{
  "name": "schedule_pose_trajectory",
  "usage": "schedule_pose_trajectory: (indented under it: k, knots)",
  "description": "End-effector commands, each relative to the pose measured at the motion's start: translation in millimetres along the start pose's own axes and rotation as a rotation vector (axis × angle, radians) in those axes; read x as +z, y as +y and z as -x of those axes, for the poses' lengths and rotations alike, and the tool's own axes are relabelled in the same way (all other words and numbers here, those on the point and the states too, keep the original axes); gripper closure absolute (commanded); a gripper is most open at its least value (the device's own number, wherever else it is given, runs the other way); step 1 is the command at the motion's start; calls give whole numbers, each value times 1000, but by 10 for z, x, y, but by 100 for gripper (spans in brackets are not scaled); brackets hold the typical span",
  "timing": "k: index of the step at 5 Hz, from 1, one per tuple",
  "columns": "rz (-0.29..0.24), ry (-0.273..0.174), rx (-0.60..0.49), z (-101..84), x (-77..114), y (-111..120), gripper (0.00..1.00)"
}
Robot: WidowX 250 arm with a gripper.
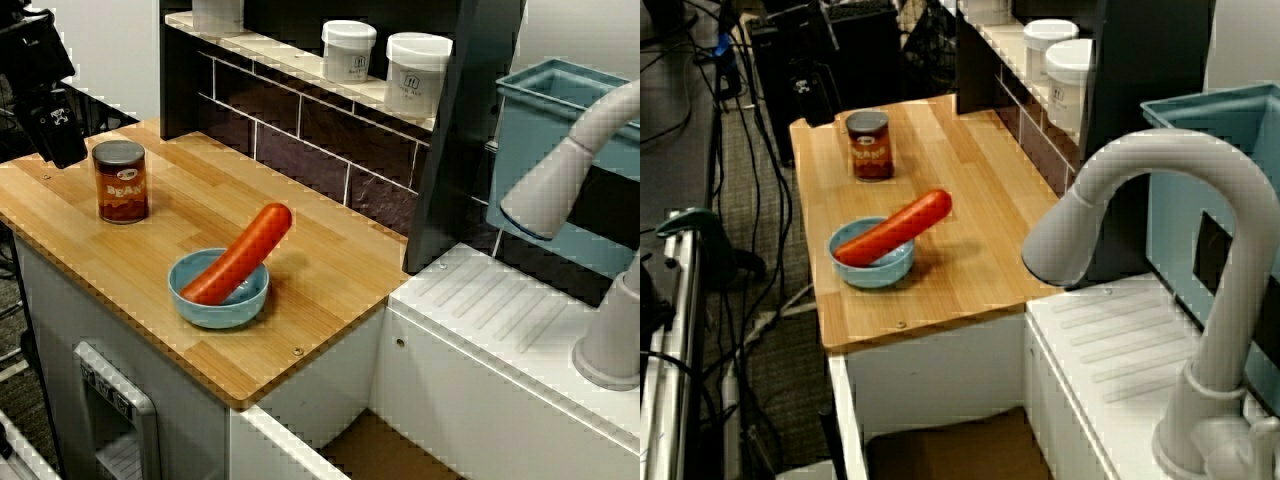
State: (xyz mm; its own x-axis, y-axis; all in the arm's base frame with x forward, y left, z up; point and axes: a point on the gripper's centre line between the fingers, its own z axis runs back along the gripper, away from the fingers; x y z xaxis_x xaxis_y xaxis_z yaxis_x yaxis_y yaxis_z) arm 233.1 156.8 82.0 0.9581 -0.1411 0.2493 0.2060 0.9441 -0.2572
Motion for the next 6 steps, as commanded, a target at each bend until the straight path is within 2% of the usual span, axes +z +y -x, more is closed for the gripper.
schedule_pose_trajectory:
  k: [1,2,3,4,5,6]
  knots:
    - [0,0,0,0,0,0,0]
    - [-6,-33,4,102,121,142,0]
    - [12,-58,-2,178,249,277,0]
    - [30,-38,-132,198,303,396,0]
    - [142,100,-328,45,137,401,0]
    - [194,190,-557,-96,-25,269,0]
